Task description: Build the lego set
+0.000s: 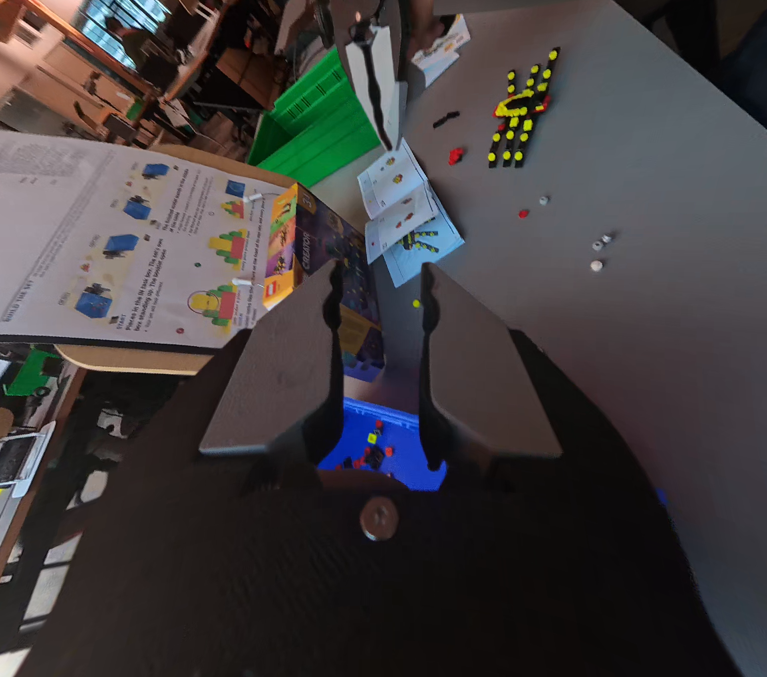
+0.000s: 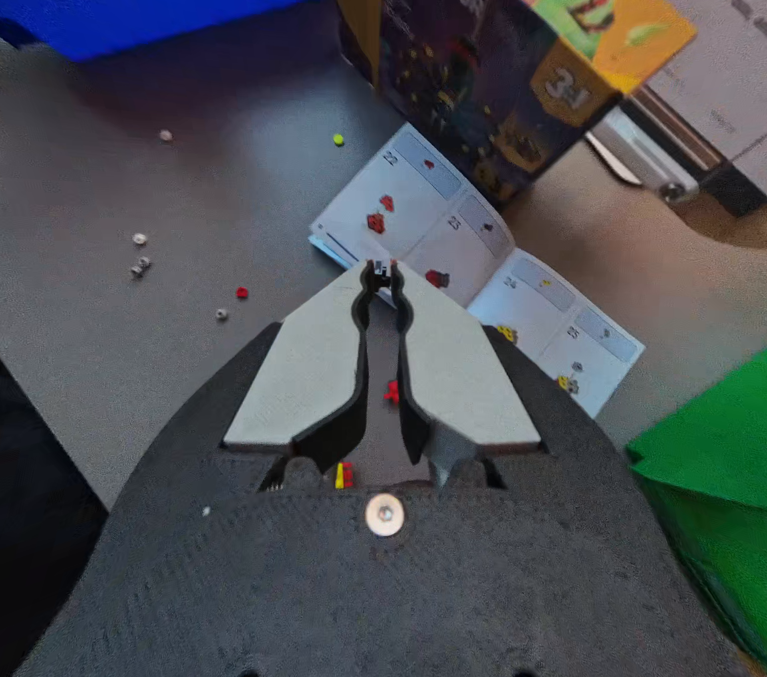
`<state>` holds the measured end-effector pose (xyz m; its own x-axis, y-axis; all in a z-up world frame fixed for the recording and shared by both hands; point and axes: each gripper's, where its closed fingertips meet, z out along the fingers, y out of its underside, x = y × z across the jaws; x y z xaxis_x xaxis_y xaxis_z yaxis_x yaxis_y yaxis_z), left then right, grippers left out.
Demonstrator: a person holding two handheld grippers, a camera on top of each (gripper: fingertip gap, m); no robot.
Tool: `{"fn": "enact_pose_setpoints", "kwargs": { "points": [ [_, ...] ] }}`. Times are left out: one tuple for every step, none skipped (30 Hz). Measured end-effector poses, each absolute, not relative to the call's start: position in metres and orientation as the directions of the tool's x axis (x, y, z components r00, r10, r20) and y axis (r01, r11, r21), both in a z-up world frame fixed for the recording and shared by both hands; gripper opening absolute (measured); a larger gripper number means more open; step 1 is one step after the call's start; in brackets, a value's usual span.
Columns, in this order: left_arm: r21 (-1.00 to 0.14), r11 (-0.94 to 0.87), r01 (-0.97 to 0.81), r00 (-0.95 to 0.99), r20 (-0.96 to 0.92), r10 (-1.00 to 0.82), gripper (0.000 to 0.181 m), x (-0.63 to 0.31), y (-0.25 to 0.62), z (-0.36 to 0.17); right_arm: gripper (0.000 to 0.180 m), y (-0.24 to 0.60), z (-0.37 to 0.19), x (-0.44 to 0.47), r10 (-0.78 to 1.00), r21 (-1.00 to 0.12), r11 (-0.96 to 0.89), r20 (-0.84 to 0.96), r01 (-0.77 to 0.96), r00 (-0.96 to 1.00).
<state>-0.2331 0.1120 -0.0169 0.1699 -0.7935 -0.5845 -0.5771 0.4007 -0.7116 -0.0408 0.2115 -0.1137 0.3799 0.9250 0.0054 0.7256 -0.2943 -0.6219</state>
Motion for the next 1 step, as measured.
{"fn": "enact_pose_setpoints", "kwargs": {
  "points": [
    [-0.702,0.377,-0.605,0.163,-0.572,-0.804,0.034,-0.2364,0.1131,-0.0238,0.004,0.2154,-0.1264,-0.0219,0.912,-0.589,-0.318,0.024,0.743,0.41]
  ]
}}
